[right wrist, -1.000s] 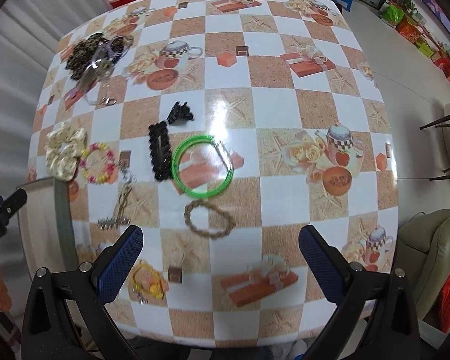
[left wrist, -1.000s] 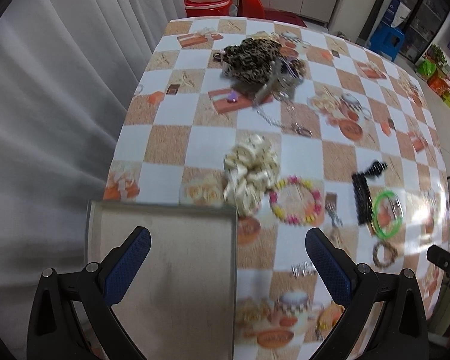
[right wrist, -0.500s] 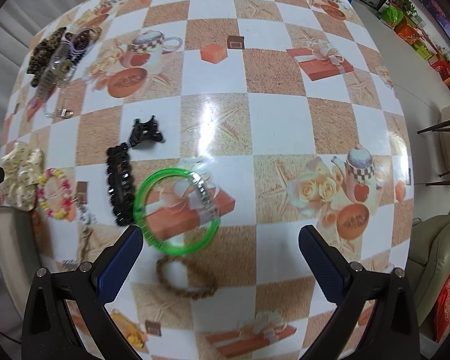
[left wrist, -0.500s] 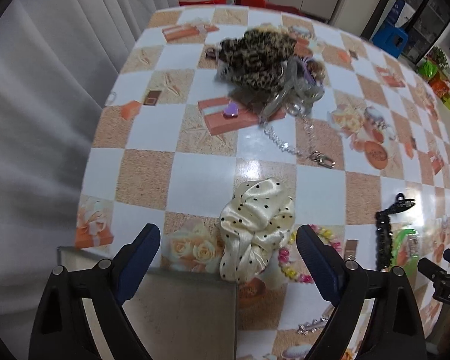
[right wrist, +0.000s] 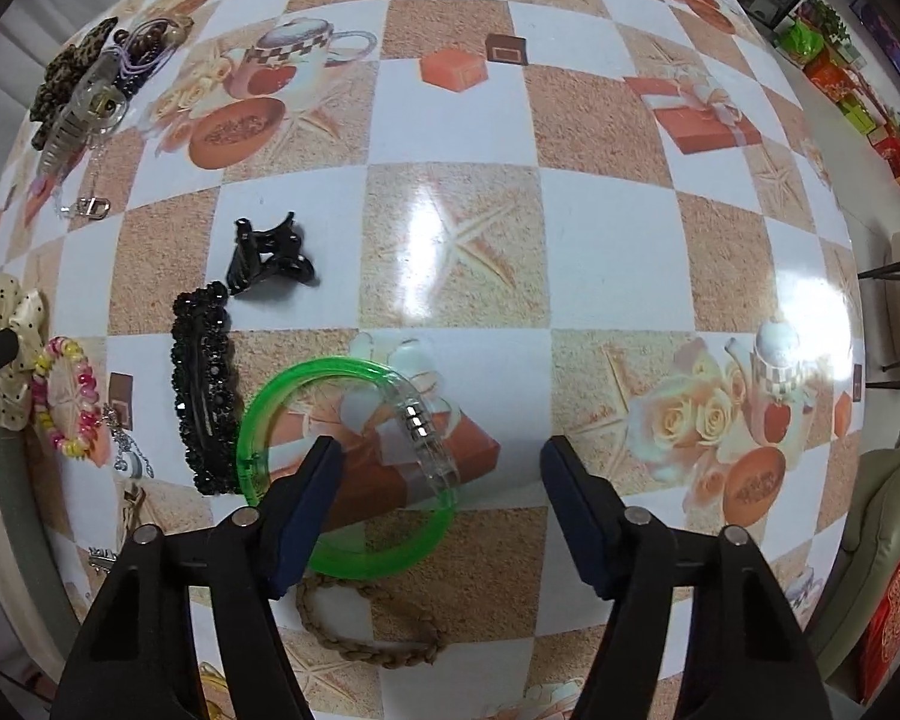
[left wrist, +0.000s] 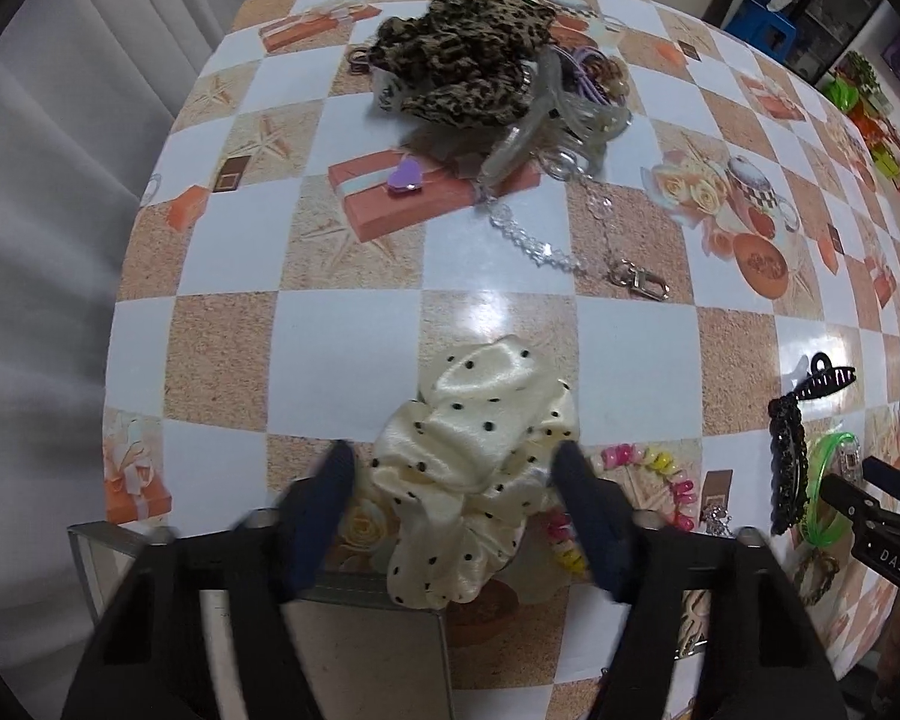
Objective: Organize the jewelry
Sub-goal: 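Grasp the green bangle with the right tool while the left tool grasps the cream scrunchie, then carry the green bangle and cream scrunchie over the white tray with both tools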
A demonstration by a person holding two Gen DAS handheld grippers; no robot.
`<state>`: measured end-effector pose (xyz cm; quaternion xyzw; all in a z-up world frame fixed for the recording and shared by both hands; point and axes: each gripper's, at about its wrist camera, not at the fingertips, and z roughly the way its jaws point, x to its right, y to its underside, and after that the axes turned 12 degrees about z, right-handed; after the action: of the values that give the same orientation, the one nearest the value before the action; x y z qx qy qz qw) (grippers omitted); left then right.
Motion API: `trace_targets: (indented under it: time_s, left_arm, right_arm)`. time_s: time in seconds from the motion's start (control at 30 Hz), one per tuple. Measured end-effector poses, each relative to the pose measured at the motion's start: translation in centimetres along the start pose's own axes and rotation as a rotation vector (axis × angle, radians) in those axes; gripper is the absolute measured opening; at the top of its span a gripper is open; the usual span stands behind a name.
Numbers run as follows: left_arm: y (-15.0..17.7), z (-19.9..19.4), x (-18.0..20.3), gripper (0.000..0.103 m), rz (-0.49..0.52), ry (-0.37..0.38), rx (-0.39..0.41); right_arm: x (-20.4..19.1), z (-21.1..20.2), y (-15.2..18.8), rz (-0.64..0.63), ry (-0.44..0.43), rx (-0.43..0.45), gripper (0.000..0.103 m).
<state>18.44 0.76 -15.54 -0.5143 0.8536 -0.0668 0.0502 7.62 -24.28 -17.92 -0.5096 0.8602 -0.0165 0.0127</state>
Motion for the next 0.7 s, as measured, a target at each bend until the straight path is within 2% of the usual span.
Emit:
trace_targets:
  time_s: [0.07, 0.13, 0.17, 0.2, 0.23, 0.27, 0.37, 0.7]
  left_arm:
    - [-0.2, 0.2, 0.4, 0.056, 0.004, 0.013, -0.003]
    - [-0.3, 0.2, 0.6, 0.037, 0.011, 0.031, 0.001]
    - [-0.4, 0.1, 0.8, 0.035, 0.013, 0.038, 0.005]
    - [-0.4, 0.0, 0.9, 0.023, 0.018, 0.045, 0.014]
    - [-0.4, -0.1, 1.1, 0.018, 0.024, 0.055, 0.023]
    - [-0.5, -0.3, 1.3, 0.018, 0.026, 0.058, 0.030]
    - [-0.3, -1.1, 1.5, 0.018, 0.023, 0.065, 0.050]
    - [0.6, -5.6, 0.8, 0.018, 0.001, 0.080, 0.135]
  right_arm:
    - [-0.3, 0.0, 0.1, -0.010, -0.004, 0.004, 0.064]
    - [-0.6, 0.1, 0.2, -0.017, -0.008, 0.010, 0.057]
    - [-0.8, -0.1, 0.3, -0.017, -0.008, 0.011, 0.050]
    - [-1.0, -0.1, 0.3, -0.017, -0.012, 0.015, 0.040]
    - [-0.3, -0.1, 0.6, -0.017, -0.016, 0.019, 0.034]
    - [-0.7, -0.4, 0.6, -0.015, -0.016, 0.020, 0.020]
    - [-0.6, -0.7, 0.4, -0.010, -0.018, 0.019, 0.010]
    - [0.3, -3.1, 0.7, 0.020, -0.070, 0.040, 0.010]
